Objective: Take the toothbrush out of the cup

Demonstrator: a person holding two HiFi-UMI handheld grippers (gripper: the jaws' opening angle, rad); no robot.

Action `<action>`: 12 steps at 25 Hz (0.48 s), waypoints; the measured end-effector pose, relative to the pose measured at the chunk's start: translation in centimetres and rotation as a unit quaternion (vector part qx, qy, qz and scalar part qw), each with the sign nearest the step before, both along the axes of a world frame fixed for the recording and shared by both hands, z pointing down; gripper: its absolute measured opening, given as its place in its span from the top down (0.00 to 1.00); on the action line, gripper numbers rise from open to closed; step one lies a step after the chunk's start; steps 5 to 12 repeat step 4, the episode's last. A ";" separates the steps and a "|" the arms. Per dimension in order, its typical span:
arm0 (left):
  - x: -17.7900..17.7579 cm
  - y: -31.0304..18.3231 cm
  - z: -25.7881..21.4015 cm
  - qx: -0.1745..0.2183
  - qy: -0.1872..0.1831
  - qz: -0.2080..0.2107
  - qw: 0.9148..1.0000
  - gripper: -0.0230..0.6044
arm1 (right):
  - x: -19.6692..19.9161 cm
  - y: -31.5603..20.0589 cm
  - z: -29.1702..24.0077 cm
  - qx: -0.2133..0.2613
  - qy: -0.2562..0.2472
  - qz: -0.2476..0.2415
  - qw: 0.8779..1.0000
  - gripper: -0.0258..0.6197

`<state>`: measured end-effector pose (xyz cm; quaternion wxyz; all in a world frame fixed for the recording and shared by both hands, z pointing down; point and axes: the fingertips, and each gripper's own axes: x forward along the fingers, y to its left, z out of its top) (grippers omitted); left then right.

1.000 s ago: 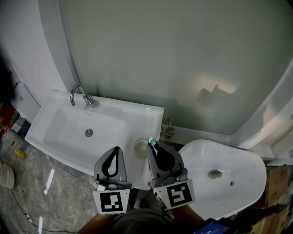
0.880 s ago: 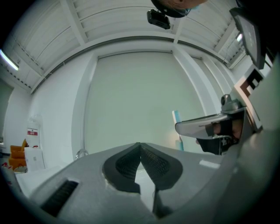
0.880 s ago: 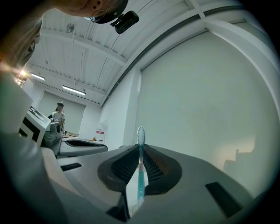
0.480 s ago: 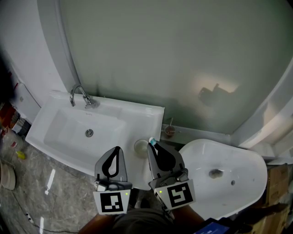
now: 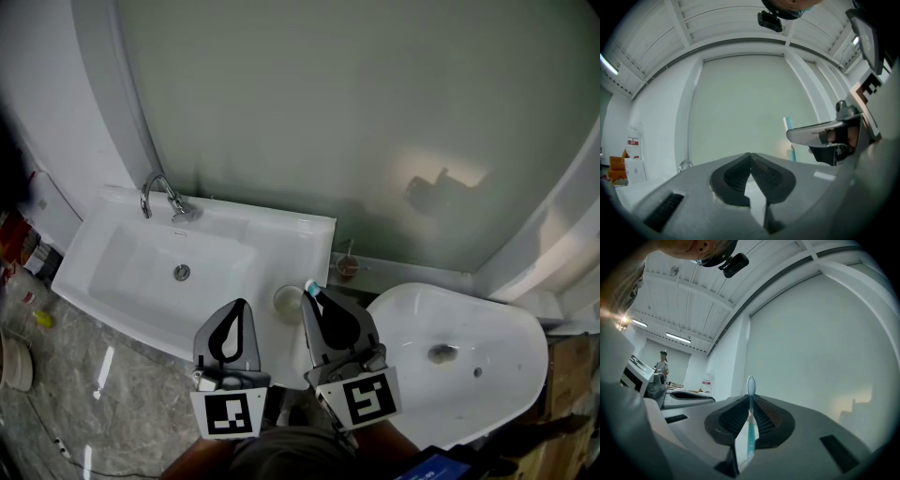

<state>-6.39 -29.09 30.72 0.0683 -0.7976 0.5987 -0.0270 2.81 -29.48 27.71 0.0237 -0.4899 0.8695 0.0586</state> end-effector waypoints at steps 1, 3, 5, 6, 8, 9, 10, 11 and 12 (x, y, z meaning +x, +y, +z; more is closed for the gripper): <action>0.0 0.0 0.0 0.000 -0.001 0.000 1.000 0.94 | 0.0 0.0 0.0 0.000 0.000 0.000 1.000 0.91; 0.0 -0.1 0.1 -0.002 -0.002 0.000 1.000 0.94 | 0.0 -0.1 0.0 0.001 0.000 0.000 1.000 0.91; -0.1 0.0 0.1 -0.003 -0.003 0.000 1.000 0.94 | -0.1 -0.1 0.0 0.001 0.000 -0.001 1.000 0.91; -0.1 0.0 0.1 -0.003 -0.003 0.000 1.000 0.94 | -0.1 -0.1 0.0 0.001 0.000 -0.001 1.000 0.91; -0.1 0.0 0.1 -0.003 -0.003 0.000 1.000 0.94 | -0.1 -0.1 0.0 0.001 0.000 -0.001 1.000 0.91; -0.1 0.0 0.1 -0.003 -0.003 0.000 1.000 0.94 | -0.1 -0.1 0.0 0.001 0.000 -0.001 1.000 0.91; -0.1 0.0 0.1 -0.003 -0.003 0.000 1.000 0.94 | -0.1 -0.1 0.0 0.001 0.000 -0.001 1.000 0.91; -0.1 0.0 0.1 -0.003 -0.003 0.000 1.000 0.94 | -0.1 -0.1 0.0 0.001 0.000 -0.001 1.000 0.91; -0.1 0.0 0.1 -0.003 -0.003 0.000 1.000 0.94 | -0.1 -0.1 0.0 0.001 0.000 -0.001 1.000 0.91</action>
